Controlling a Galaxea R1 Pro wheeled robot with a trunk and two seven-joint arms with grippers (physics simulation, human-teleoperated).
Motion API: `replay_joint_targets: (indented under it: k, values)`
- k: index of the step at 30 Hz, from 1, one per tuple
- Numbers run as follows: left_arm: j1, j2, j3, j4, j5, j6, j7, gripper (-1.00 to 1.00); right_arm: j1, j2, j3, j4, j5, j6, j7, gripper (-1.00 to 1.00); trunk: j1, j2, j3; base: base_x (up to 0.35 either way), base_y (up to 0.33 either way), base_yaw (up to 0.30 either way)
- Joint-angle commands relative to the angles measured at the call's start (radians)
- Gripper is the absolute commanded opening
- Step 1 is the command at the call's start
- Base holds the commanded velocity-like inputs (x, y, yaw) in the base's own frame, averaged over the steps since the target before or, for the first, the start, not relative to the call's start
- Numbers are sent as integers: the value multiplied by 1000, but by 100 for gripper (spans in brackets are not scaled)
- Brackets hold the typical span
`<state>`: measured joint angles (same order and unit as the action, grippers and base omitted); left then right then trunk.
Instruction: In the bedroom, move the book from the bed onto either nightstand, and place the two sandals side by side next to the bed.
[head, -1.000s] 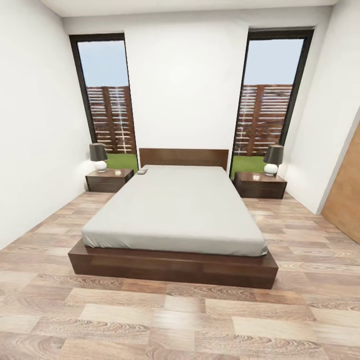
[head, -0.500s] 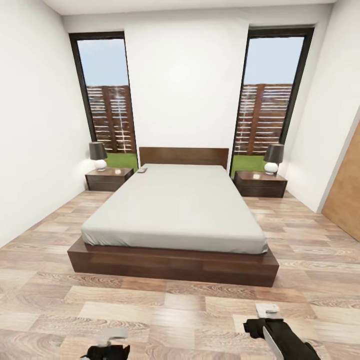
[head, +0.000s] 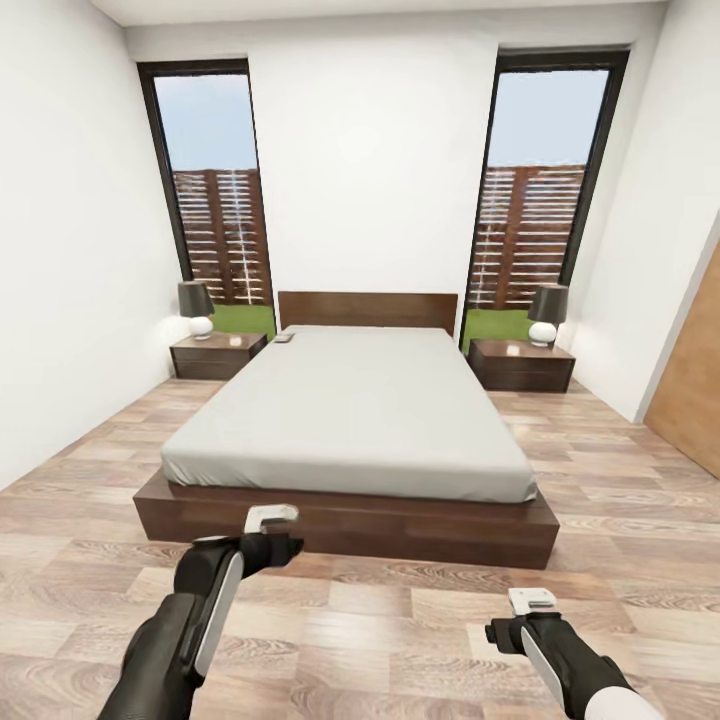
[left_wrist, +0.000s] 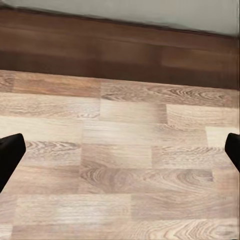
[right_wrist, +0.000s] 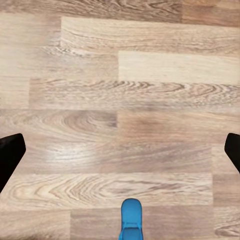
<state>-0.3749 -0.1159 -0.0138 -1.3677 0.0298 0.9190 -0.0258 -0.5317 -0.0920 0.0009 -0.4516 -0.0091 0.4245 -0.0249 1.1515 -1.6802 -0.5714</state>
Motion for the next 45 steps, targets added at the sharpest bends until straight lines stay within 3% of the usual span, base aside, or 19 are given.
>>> replay_joint_targets:
  k: [1, 5, 14, 20, 25, 26, 32, 45]
  values:
    - [-4, -2, 0, 0, 8, 5, -1, 100, 0, 0, 0, -2, -1, 6, -3, 100, 4, -8, -4, 0, 0, 0]
    - [-17, -6, -9, 35, 64, -5, 1, 100, -1, 1, -4, 4, -4, 0, 5, 100, 19, -36, -17, 0, 0, 0]
    - [-18, -2, -14, 43, 64, -6, 2, 100, 1, 1, 0, 33, -4, 0, 0, 100, 54, -99, -45, 0, 0, 0]
    - [-18, -4, -15, 46, 62, -6, 6, 100, 1, -2, -2, 133, -3, -20, -2, 100, 77, -141, -64, 0, 0, 0]
    - [-18, -4, -16, 47, 60, -5, 10, 100, 1, 2, 1, 226, -4, -192, -3, 100, 96, -176, -80, 0, 0, 0]
    - [-18, -4, -17, 48, 60, -5, 11, 100, 2, 3, 2, 253, -4, -266, -2, 100, 100, -183, -83, 0, 0, 0]
    - [-18, -4, -17, 47, 60, -5, 9, 100, 2, 4, 1, 290, -6, -365, 0, 100, 123, -225, -101, 0, 0, 0]
    - [-18, -5, -16, 64, 61, -10, 13, 100, 1, -4, -18, 291, -3, -294, -5, 100, 173, -316, -142, 0, 0, 0]
